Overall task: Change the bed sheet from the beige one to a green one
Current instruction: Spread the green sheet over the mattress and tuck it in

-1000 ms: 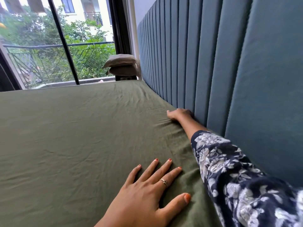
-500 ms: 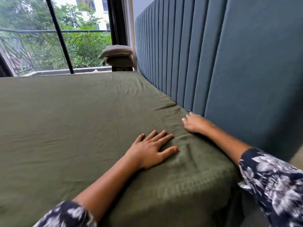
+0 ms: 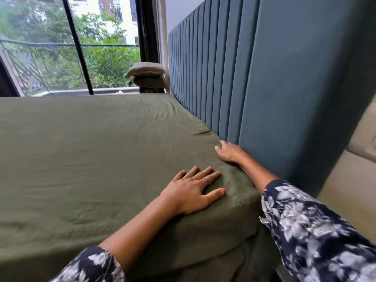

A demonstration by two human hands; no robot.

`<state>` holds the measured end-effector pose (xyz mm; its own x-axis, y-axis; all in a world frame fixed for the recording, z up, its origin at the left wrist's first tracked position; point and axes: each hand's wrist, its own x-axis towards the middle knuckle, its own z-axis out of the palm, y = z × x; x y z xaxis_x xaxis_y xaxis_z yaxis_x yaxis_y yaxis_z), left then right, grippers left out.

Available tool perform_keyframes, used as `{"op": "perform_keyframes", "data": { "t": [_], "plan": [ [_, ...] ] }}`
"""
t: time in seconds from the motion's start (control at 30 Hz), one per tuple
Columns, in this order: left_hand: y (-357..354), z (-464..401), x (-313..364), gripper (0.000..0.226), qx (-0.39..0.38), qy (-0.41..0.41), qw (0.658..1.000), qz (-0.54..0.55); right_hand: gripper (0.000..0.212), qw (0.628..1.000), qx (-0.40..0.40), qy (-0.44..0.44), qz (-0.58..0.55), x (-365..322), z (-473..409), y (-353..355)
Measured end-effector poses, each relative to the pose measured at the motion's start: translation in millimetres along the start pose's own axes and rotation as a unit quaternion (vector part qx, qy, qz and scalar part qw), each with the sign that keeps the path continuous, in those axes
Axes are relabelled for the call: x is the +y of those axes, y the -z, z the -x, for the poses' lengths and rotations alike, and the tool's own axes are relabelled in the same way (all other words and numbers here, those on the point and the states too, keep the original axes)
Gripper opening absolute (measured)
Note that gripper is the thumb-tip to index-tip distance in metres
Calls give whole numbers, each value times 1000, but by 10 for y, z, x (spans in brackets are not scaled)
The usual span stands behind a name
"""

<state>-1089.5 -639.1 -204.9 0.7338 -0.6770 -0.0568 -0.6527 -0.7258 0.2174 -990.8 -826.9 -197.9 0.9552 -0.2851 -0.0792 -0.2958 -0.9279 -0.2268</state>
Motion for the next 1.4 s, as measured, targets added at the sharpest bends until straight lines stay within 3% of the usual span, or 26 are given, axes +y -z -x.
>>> {"op": "perform_keyframes", "data": {
  "t": [0.17,0.27,0.33,0.37,0.47,0.53,0.63,0.73,0.93,1.07,1.23,1.33,1.4],
  "plan": [
    [-16,87,55,53,118,-71,990,21,51,996,39,79,-5,338,807,16],
    [9,118,100,49,160,-118,980,22,40,971,208,68,-99,650,1588,-136],
    [10,128,222,51,180,-148,973,8,35,935,322,12,-147,760,1955,-323],
    [-18,114,311,54,182,-157,971,-7,37,928,340,-30,-152,792,2016,-424],
    [-251,34,629,48,196,-189,957,-103,57,944,214,-154,-198,783,1941,-615],
    [-405,-22,754,34,215,-198,944,-150,58,932,156,-166,-280,750,1861,-635],
    [-456,-30,829,39,234,-194,938,-168,45,883,207,-145,-395,764,1832,-611],
    [-404,-18,937,40,263,-181,932,-169,41,859,261,-130,-422,855,1881,-517],
    [-559,54,1148,36,326,-195,921,-85,39,860,254,-125,-425,1119,1990,-515],
    [-589,55,1148,38,303,-202,925,-105,37,854,247,-141,-436,1157,2000,-613],
    [-511,72,1067,33,246,-229,928,-161,37,925,205,-137,-288,1056,2006,-647],
    [-474,130,1038,29,248,-228,930,-149,31,919,318,-65,-222,955,2044,-523],
    [-474,244,981,24,281,-220,931,-72,31,905,378,-21,-195,850,2028,-363]
  ]
}}
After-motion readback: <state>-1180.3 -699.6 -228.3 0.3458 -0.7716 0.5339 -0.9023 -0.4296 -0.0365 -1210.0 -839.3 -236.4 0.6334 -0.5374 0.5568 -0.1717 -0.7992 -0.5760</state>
